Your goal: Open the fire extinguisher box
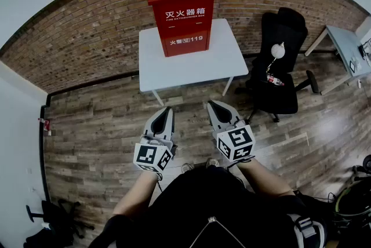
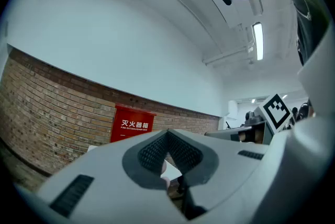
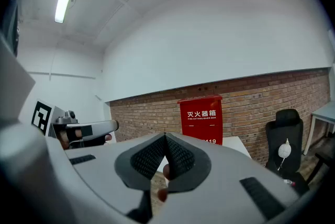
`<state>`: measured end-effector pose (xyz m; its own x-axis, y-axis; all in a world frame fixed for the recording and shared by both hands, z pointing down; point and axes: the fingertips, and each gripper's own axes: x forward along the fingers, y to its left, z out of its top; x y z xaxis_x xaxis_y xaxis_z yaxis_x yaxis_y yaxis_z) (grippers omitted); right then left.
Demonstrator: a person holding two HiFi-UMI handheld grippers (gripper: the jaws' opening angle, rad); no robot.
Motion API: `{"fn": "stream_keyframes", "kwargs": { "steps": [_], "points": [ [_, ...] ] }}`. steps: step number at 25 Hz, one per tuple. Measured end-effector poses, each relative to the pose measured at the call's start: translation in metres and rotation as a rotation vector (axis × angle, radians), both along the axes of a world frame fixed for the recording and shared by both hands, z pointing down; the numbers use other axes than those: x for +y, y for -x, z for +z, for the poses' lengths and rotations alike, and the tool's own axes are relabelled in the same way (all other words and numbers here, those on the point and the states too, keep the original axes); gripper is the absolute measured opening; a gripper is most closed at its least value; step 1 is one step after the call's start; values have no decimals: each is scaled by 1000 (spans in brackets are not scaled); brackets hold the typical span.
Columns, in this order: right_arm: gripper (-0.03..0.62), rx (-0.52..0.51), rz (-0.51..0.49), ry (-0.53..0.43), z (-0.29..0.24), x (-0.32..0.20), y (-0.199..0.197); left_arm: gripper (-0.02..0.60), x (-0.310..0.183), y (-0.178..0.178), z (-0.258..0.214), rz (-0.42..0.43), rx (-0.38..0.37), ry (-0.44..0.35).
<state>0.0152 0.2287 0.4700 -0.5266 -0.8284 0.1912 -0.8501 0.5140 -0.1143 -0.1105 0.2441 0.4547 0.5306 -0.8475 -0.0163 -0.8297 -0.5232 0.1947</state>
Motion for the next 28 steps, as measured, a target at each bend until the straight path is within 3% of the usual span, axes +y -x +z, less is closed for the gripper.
{"fn": "stream_keyframes", "kwargs": {
  "steps": [15,28],
  "points": [
    [17,-4,21,-5,1,14,37,51,16,21,8,44,8,6],
    [17,-12,15,-15,5,-36,3,49,-30,-3,16,19,24,-4]
  ]
}}
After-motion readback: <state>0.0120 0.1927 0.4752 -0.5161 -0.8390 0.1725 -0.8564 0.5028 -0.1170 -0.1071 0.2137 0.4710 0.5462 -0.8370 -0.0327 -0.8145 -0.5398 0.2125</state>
